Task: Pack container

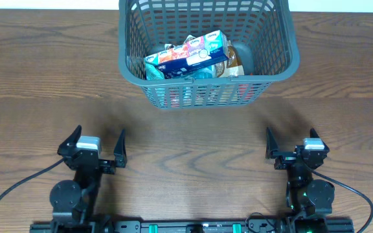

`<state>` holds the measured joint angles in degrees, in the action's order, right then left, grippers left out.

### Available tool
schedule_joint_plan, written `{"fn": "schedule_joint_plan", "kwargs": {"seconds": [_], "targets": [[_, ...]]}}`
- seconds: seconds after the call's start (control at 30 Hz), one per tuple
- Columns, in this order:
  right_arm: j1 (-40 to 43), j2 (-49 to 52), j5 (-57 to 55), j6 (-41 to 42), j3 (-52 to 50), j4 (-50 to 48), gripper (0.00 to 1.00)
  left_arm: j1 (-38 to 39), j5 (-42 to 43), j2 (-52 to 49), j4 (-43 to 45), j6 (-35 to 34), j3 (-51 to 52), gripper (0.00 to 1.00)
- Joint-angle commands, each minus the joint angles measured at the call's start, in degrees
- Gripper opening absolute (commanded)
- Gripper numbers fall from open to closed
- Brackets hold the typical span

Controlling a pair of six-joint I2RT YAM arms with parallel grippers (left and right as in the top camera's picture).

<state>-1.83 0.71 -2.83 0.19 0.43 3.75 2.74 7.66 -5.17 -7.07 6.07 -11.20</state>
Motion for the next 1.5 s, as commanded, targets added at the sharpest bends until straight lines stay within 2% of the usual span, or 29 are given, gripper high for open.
{"fn": "schedule_joint_plan", "kwargs": {"seconds": [0.0, 0.1, 0.37, 0.47, 0.63, 1.23, 1.47], "targets": [[0.4, -0.4, -0.8, -0.5, -0.1, 0.3, 0.99, 0.2, -2.2, 2.1, 4.5, 0.4, 3.3, 0.99], [0.4, -0.4, -0.8, -0.5, -0.1, 0.3, 0.99, 0.2, -5.8, 2.2, 7.3, 0.4, 5.0, 0.99], [0.4, -0.4, -0.8, -0.5, -0.1, 0.3, 0.99, 0.2, -16.0, 2.4, 6.9, 0.4, 5.7, 0.99], [0.4, -0.4, -0.8, -0.5, -0.1, 0.3, 0.99, 0.2, -15.8, 2.8, 6.5, -0.2, 7.5, 0.99], [0.4, -0.4, -0.8, -0.5, -0.1, 0.3, 0.99, 0.2, -15.6, 5.0, 3.4, -5.6, 10.9, 0.99], [0.4, -0.4, -0.8, -0.5, -0.1, 0.3, 0.99, 0.2, -15.6, 5.0, 3.5, -5.3, 11.0, 0.99], [0.4, -0.4, -0.8, -0.5, -0.1, 0.3, 0.99, 0.2, -10.8, 5.0, 3.0, -5.3, 11.0, 0.99]]}}
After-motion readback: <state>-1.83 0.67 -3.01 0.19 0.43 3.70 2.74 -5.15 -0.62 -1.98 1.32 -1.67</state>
